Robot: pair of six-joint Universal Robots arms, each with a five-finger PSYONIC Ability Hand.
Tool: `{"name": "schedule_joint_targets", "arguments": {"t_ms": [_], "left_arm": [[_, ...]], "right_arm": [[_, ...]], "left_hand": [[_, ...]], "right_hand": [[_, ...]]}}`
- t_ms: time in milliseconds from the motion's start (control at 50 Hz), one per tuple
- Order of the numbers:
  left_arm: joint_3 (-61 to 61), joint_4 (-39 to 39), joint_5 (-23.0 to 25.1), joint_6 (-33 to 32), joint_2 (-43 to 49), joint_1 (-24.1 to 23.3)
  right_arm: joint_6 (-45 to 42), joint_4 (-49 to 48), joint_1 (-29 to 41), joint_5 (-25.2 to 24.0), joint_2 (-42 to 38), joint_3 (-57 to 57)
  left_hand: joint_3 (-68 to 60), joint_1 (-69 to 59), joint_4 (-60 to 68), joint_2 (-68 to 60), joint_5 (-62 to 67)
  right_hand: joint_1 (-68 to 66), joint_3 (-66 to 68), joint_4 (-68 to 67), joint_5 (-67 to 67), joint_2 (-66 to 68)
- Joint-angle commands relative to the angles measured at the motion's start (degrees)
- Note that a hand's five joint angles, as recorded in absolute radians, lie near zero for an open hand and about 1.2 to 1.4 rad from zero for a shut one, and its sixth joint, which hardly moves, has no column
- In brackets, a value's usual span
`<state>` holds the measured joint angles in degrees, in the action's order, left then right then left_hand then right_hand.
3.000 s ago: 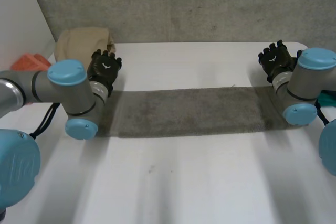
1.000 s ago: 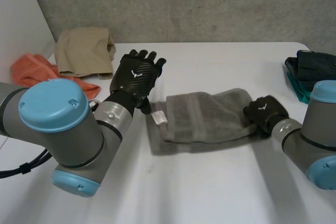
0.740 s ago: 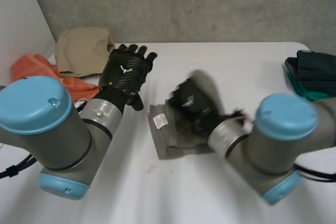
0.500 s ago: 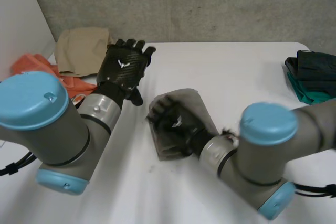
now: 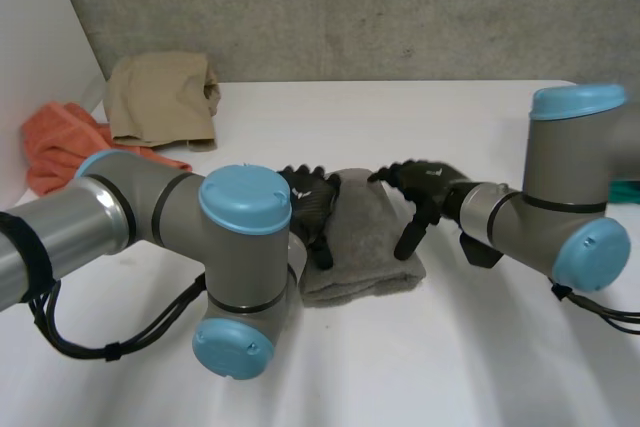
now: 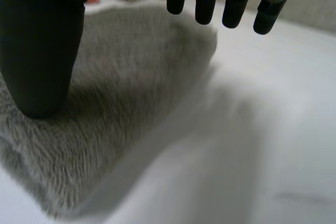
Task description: Fold the laundry.
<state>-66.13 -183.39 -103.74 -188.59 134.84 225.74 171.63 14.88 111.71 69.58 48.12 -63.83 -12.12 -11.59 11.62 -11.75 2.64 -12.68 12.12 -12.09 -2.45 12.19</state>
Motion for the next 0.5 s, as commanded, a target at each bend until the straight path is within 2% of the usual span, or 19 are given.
{"name": "schedule_joint_targets", "arguments": {"t_ms": [20, 140, 200, 300, 380, 400, 460, 500], "left_arm": [[-0.5, 7.0, -0.7, -0.5, 0.3, 1.9], [-1.0, 9.9, 2.4, -0.5, -1.0, 1.8], [-1.1, 9.8, 4.2, -0.5, -5.7, 2.1], [-0.9, 8.8, 7.2, -0.5, -12.5, 3.2], [-1.1, 6.6, 12.8, -0.5, -15.9, 5.1], [-1.3, 6.2, 16.2, -0.4, -17.1, 5.7], [-2.1, 6.3, 21.9, -0.3, -18.9, 6.5], [-3.7, 6.2, 28.0, 0.1, -21.1, 7.5]], "right_arm": [[-5.1, 3.8, 0.2, 1.6, -7.4, 6.1], [-12.8, 2.6, -0.3, 7.2, -4.7, 6.3], [-15.1, -0.5, 0.1, 9.3, -1.4, 5.2], [-17.9, -7.0, 1.6, 10.0, 5.8, -1.1], [-22.2, -14.2, 4.6, 9.4, 12.2, -11.0], [-23.2, -15.7, 5.1, 9.3, 13.0, -13.2], [-26.0, -22.3, 6.6, 7.9, 15.0, -22.7], [-26.8, -25.2, 7.3, 6.9, 15.9, -26.8]], "left_hand": [[-1.5, -2.0, 2.0, -1.8, 0.9], [-1.8, -2.3, 2.3, -2.2, 1.3], [-0.3, -0.8, 0.8, -0.7, -0.2], [0.7, 0.2, -0.2, 0.4, -1.2], [0.9, 0.4, -0.4, 0.5, -1.4], [0.6, 0.0, -0.1, 0.2, -1.1], [0.2, -0.3, 0.3, -0.2, -0.7], [-0.1, -0.6, 0.6, -0.5, -0.4]], "right_hand": [[2.7, -2.1, 2.1, 2.5, -2.2], [2.7, -2.1, 2.1, 2.5, -2.2], [2.7, -2.1, 2.1, 2.5, -2.2], [2.7, -2.1, 2.1, 2.5, -2.2], [2.7, -2.1, 2.1, 2.5, -2.2], [2.7, -2.1, 2.1, 2.5, -2.2], [2.7, -2.1, 2.1, 2.5, -2.2], [2.7, -2.1, 2.1, 2.5, -2.2]]}}
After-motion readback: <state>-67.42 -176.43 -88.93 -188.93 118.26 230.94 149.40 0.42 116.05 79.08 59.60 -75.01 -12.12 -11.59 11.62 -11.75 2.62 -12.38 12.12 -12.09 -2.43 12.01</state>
